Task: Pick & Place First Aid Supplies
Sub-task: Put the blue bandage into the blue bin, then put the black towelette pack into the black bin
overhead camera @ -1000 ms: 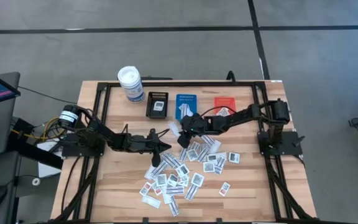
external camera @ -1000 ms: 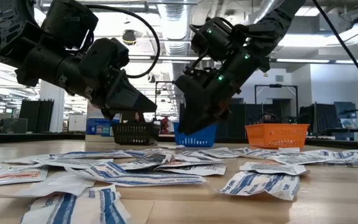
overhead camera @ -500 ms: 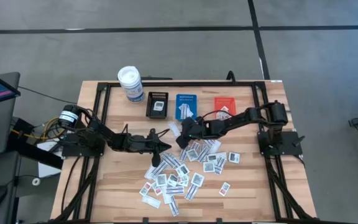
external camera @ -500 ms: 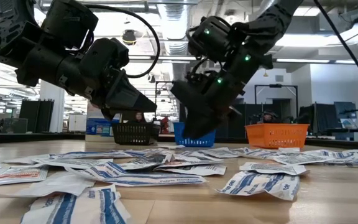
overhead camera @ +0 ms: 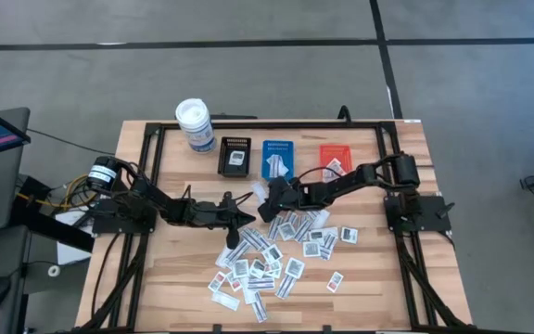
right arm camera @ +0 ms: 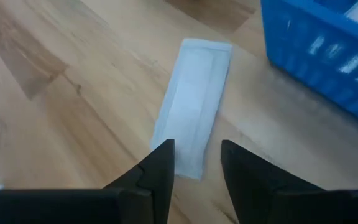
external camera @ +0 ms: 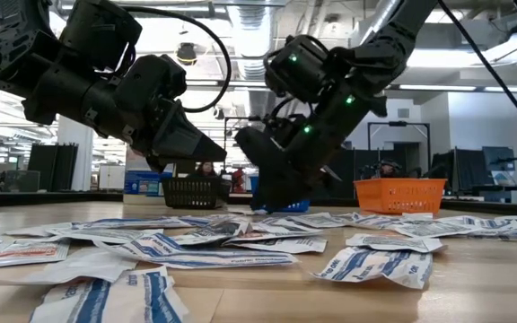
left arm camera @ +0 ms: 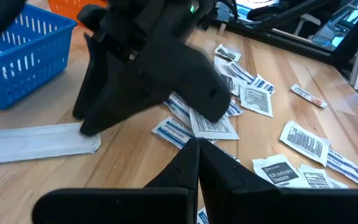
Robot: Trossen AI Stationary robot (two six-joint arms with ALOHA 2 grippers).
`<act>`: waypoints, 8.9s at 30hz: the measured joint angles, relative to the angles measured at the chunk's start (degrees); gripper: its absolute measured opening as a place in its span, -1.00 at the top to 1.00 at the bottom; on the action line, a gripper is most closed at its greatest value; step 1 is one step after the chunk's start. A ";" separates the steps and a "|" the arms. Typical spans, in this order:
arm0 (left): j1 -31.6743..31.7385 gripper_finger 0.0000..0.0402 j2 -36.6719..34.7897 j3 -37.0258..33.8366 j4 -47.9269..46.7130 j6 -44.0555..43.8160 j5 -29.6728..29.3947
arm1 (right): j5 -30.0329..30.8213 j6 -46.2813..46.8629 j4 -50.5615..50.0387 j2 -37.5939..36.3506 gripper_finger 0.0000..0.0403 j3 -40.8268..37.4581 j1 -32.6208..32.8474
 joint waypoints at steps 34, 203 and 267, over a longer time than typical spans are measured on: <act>0.01 0.96 0.00 -0.02 -0.09 -0.11 0.00 | 1.90 -7.59 -13.72 -9.56 0.99 -0.26 5.19; 6.67 0.61 -0.02 3.23 1.74 -0.17 1.51 | 2.87 -37.75 -3.29 -17.31 1.00 -1.42 6.34; 40.85 0.69 -15.67 3.15 -38.70 -5.77 13.03 | 3.50 -28.07 -18.46 -17.27 0.39 -1.44 6.29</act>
